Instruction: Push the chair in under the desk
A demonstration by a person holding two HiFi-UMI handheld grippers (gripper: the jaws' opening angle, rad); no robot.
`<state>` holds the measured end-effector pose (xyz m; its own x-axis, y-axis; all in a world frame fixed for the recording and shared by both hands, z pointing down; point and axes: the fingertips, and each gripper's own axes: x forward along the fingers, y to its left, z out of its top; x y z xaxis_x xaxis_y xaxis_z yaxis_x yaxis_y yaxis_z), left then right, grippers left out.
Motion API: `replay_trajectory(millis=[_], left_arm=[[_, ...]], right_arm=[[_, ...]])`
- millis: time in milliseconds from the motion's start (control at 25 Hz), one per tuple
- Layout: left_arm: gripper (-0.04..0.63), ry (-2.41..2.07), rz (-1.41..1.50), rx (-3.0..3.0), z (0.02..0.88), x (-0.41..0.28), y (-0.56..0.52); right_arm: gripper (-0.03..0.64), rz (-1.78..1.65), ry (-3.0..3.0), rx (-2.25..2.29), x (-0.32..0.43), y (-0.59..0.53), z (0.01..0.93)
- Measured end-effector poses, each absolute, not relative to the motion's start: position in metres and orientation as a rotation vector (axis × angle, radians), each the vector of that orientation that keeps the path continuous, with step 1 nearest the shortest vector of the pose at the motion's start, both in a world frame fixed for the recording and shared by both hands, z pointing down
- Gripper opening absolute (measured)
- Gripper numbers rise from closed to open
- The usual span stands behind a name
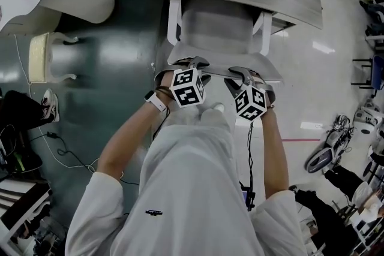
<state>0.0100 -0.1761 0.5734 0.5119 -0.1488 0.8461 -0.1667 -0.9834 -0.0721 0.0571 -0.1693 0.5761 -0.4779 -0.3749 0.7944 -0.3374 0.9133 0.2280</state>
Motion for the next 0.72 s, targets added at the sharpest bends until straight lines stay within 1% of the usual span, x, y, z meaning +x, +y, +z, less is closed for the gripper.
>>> replay_trajectory(millis=[720], left_arm=[[0.172,-0.346,1.516,2.751,0.572,-0.002,-0.226]], right_arm=[[0.13,-0.105,-2.112,0.529,0.045,-0.214,0.576]])
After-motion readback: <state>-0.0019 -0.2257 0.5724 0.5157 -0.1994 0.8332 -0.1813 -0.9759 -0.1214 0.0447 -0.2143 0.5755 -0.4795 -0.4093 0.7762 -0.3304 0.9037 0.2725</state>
